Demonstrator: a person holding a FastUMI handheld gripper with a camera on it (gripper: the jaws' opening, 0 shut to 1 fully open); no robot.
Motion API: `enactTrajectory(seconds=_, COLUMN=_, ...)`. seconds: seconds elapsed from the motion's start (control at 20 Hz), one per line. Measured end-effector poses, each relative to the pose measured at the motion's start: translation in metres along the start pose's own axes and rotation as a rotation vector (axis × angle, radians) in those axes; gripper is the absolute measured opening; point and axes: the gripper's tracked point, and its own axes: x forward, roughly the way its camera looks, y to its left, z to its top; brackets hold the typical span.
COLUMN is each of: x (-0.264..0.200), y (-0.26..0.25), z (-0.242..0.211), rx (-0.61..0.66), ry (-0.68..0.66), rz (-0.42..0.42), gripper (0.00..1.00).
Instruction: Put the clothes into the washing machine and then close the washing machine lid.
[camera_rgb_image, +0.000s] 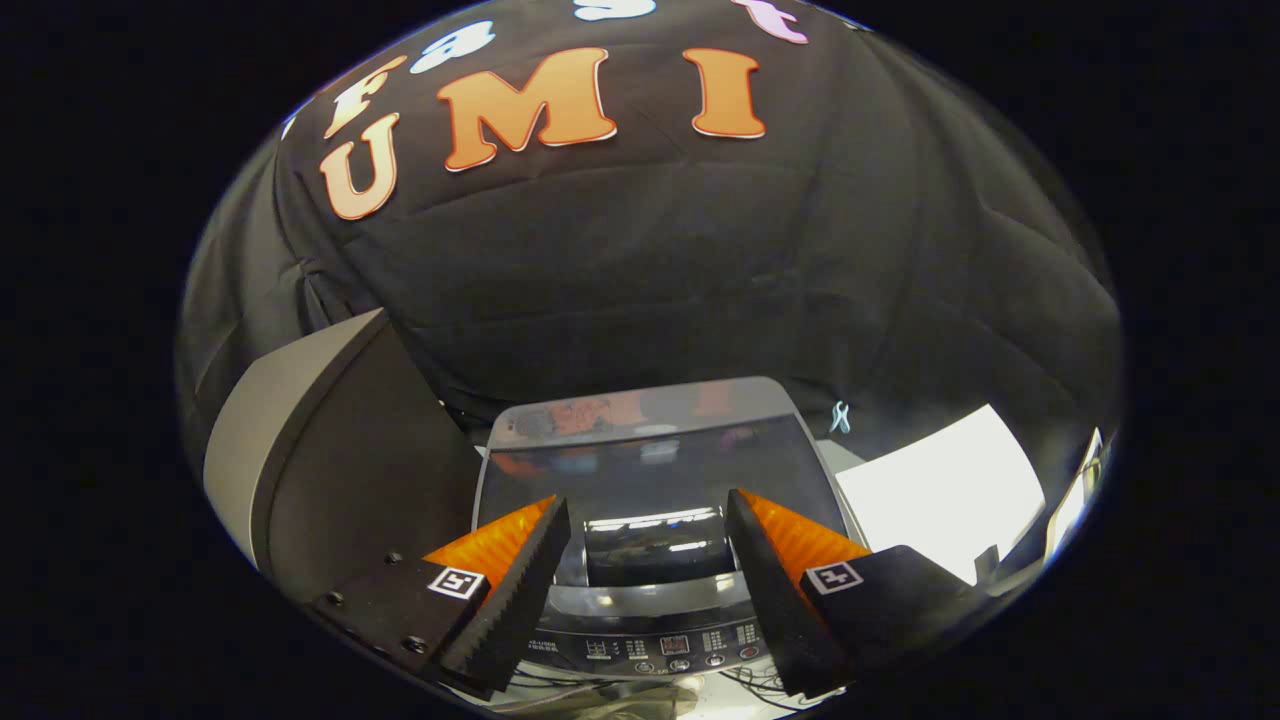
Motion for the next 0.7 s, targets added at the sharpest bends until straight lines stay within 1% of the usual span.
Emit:
enactTrajectory(seconds=0.15, x=-0.005, y=-0.006, z=-0.006, rx=0.021, ry=-0.004, rz=-0.01, gripper=0.99)
enactTrajectory(seconds=0.3, x=-0.016, y=-0.007, z=-0.002, rx=0.014, ry=-0.019, rz=-0.017, gripper=0.99)
enactTrajectory(seconds=0.7, x=-0.052, y=0.0, z=0.044, rx=-0.01, ry=-0.111, rz=-0.013, gripper=0.99)
